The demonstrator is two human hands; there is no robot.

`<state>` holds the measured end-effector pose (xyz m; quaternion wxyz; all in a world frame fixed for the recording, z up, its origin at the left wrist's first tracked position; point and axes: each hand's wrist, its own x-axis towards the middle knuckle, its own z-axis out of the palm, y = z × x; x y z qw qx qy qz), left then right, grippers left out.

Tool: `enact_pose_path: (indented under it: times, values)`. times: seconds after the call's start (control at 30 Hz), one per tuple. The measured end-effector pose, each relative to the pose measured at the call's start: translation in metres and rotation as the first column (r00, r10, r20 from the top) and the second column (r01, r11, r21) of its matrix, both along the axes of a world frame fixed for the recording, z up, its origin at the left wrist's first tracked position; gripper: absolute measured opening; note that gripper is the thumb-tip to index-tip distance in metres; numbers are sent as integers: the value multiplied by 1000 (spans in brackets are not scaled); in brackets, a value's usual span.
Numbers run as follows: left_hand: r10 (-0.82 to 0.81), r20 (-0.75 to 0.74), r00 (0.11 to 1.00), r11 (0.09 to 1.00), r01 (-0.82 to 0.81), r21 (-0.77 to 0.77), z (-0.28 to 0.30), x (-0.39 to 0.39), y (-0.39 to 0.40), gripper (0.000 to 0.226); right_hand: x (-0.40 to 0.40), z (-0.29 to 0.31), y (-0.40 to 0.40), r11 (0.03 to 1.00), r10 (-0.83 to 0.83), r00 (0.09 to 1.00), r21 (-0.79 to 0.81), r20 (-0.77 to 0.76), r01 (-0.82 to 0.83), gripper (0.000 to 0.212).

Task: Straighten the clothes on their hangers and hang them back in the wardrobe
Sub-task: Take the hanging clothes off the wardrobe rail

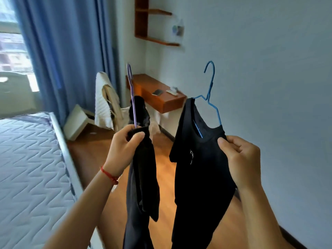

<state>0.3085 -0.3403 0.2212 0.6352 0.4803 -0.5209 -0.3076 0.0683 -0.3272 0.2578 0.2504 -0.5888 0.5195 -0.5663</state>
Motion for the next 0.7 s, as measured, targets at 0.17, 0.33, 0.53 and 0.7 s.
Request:
enact_pose_path:
  times: [0.17, 0.33, 0.53, 0.7]
  values:
    - [227, -5, 974, 974, -227, 5, 7, -4, -45, 14, -8, 10, -74, 978, 208, 977, -23, -49, -209, 22]
    - [486, 18, 874, 873, -485, -52, 28, 25, -62, 8, 17, 28, -124, 893, 442, 896, -73, -43, -444, 23]
    - [719, 77, 691, 695, -712, -103, 47, 58, -40, 9, 82, 41, -157, 750, 654, 756, -118, -23, -651, 23]
    - [834, 109, 541, 552, -826, -119, 55, 92, -29, 7, 136, 46, -188, 642, 762, 647, -117, -11, -758, 20]
